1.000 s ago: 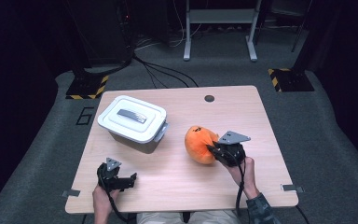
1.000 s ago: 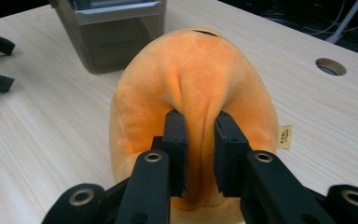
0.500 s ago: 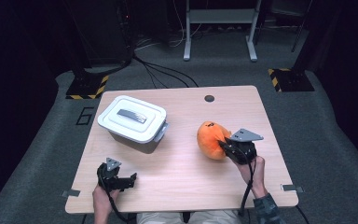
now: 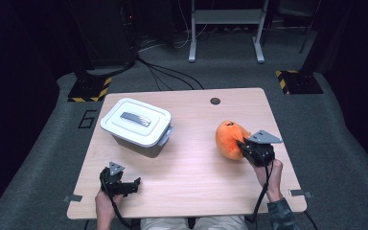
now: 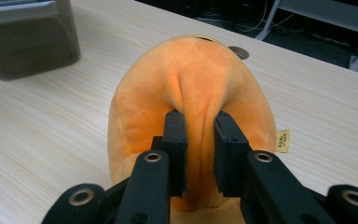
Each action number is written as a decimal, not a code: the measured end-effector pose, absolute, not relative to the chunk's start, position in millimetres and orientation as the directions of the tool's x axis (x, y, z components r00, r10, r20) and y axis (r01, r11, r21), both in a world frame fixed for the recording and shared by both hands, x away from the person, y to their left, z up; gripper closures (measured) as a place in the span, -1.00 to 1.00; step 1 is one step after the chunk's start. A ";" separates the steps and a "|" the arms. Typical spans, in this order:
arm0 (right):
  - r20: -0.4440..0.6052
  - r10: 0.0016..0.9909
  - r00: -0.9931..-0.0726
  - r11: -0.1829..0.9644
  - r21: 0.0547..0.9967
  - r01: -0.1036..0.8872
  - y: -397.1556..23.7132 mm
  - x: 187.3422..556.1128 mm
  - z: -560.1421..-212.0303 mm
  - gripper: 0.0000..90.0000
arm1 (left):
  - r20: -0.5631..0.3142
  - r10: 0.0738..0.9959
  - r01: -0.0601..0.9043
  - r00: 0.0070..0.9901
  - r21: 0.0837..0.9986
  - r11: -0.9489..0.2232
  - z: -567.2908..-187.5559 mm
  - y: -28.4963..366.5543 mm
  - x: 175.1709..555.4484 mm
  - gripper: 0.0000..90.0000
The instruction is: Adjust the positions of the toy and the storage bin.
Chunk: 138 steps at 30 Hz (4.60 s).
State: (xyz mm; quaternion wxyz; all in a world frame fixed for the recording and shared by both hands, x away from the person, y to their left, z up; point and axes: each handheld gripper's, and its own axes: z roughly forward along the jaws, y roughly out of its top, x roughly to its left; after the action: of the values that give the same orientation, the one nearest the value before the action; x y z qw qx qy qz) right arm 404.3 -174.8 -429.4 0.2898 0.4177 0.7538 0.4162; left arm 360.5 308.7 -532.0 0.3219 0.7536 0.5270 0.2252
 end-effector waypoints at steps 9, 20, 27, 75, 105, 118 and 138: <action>-0.085 0.903 -0.421 0.275 0.868 0.414 -194.6 413.3 -430.9 0.72 | -0.001 0.940 0.649 0.342 0.723 -0.236 -532.0 308.6 360.5 -0.99; -0.120 0.924 -0.363 0.278 0.863 0.422 -207.4 421.0 -431.9 0.72 | 0.000 0.940 0.649 0.342 0.723 -0.237 -532.0 308.6 360.5 -0.99; -0.132 0.936 -0.325 0.270 0.863 0.426 -216.1 426.2 -432.5 0.72 | 0.000 0.940 0.649 0.342 0.723 -0.237 -532.0 308.6 360.5 -0.99; -0.096 0.980 -0.175 0.167 0.874 0.456 -252.7 434.7 -438.4 -0.28 | 0.001 0.939 0.651 0.344 0.720 -0.239 -531.7 308.6 360.2 -0.99; 0.002 0.869 -0.494 0.283 0.818 0.501 -191.9 412.2 -445.8 -0.92 | 0.000 0.939 0.652 0.344 0.720 -0.239 -531.7 308.7 360.3 -0.99; 0.017 0.837 -0.547 0.332 0.778 0.533 -165.6 411.8 -478.1 -0.94 | 0.000 0.939 0.652 0.344 0.720 -0.239 -531.7 308.8 360.3 -0.99; 0.005 0.839 -0.545 0.385 0.701 0.600 -153.8 417.5 -527.3 -0.98 | 0.000 0.939 0.652 0.345 0.719 -0.240 -531.5 309.1 360.9 -0.99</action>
State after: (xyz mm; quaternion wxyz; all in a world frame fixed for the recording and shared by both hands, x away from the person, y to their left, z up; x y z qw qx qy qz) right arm 417.5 -153.8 -527.3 0.1785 0.4425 0.8128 0.3341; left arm 360.9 309.1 -531.5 0.3201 0.7550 0.5269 0.2236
